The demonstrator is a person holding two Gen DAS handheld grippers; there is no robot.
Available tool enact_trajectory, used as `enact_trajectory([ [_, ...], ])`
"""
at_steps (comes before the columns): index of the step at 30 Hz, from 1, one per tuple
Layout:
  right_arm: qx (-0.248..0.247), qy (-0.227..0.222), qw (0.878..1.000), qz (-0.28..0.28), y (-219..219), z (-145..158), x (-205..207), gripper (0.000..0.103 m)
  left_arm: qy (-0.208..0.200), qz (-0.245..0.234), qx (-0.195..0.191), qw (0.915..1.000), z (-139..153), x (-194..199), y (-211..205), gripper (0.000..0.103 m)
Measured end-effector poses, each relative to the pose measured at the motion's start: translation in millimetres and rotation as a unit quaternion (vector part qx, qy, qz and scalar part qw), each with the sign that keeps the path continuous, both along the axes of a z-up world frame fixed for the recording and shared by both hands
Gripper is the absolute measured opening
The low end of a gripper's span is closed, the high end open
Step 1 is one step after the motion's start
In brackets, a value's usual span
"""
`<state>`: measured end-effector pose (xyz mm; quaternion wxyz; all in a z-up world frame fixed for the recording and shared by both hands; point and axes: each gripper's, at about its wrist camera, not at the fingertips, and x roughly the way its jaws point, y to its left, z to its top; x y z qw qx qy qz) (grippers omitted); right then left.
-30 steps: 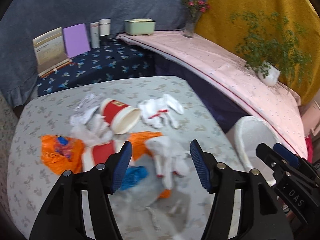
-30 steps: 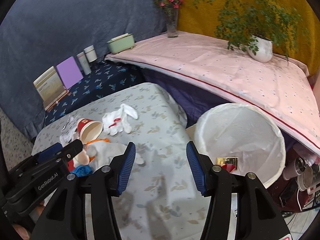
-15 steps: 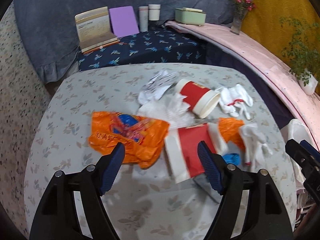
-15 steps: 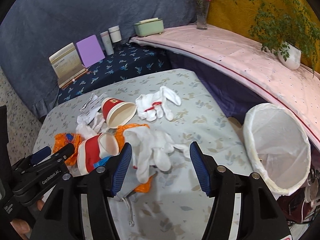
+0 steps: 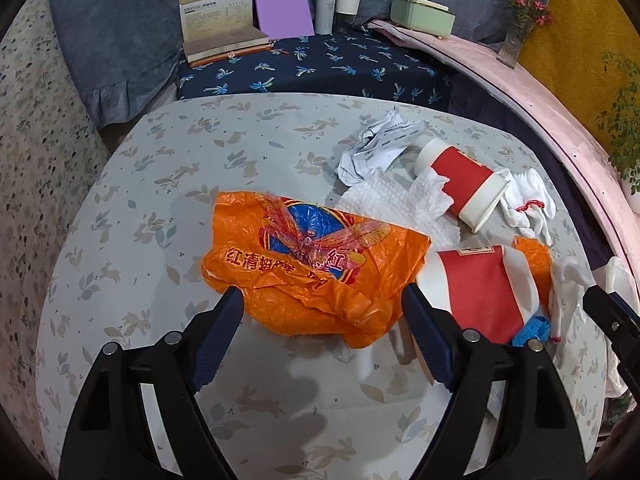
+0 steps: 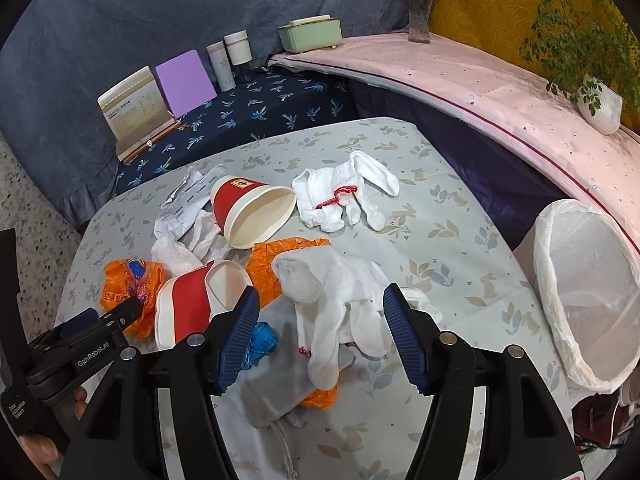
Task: Collect trash
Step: 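Grasp the orange plastic bag with the left gripper while the right gripper grasps a white glove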
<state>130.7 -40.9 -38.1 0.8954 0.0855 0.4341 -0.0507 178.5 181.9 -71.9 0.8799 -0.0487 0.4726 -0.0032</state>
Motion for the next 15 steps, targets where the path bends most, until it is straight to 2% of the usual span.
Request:
enact_trajectory([
  [5,0.004,0.010,1.000,-0.002,1,-10,9,0.062,0.012,-0.014,-0.021,0.9996,-8,6,-5,0.077],
  [9,0.005,0.015,1.000,-0.002,2,-16,14,0.062,0.016,-0.022,-0.018,0.9995,-14,9,-7,0.076],
  [11,0.006,0.016,1.000,-0.002,3,-19,16,0.062,0.022,-0.024,-0.020,0.9993,-19,10,-6,0.069],
  [13,0.005,0.019,1.000,-0.001,2,-22,17,0.062,0.030,-0.024,-0.024,0.9990,-23,11,-4,0.057],
  [15,0.005,0.022,1.000,0.000,2,-25,18,0.058,0.035,-0.024,-0.028,0.9987,-26,12,-1,0.050],
])
